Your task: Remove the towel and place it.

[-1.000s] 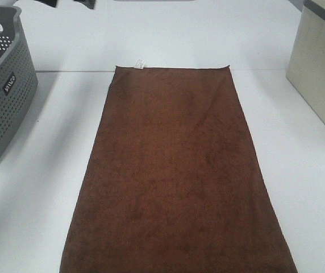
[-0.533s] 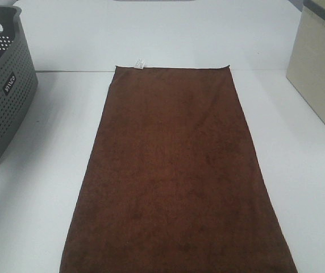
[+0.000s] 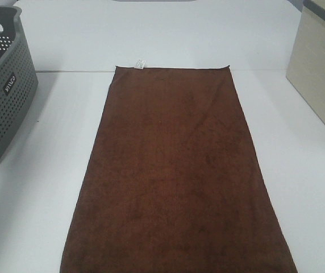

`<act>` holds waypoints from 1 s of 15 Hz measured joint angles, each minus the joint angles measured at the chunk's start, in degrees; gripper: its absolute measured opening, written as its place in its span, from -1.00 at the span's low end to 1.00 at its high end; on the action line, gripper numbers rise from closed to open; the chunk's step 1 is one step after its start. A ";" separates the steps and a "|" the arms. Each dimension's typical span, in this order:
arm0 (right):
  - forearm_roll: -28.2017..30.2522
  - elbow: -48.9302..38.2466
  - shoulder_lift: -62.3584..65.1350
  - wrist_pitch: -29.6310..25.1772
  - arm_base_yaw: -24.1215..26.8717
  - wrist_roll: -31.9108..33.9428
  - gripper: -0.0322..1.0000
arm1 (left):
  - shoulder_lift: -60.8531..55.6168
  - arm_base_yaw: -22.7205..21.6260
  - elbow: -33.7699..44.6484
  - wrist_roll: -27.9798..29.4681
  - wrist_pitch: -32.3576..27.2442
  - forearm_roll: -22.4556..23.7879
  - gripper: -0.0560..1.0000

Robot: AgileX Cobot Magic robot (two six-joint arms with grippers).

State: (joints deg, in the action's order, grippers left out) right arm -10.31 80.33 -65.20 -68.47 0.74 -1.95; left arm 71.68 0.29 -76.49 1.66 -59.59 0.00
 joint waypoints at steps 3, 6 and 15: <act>-0.06 -21.49 24.58 3.78 0.00 0.80 0.69 | -22.29 0.00 18.51 0.52 2.58 4.53 0.59; 0.06 -36.73 40.05 6.13 0.00 0.74 0.69 | -37.87 0.00 29.56 0.52 2.64 5.10 0.59; 0.06 -50.59 65.43 6.13 0.00 -2.98 0.67 | -71.91 0.00 47.21 -0.46 -1.60 -3.55 0.59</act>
State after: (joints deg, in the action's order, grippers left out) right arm -10.26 29.74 0.23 -62.34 0.74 -4.93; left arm -0.23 0.29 -29.28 1.20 -61.19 -3.55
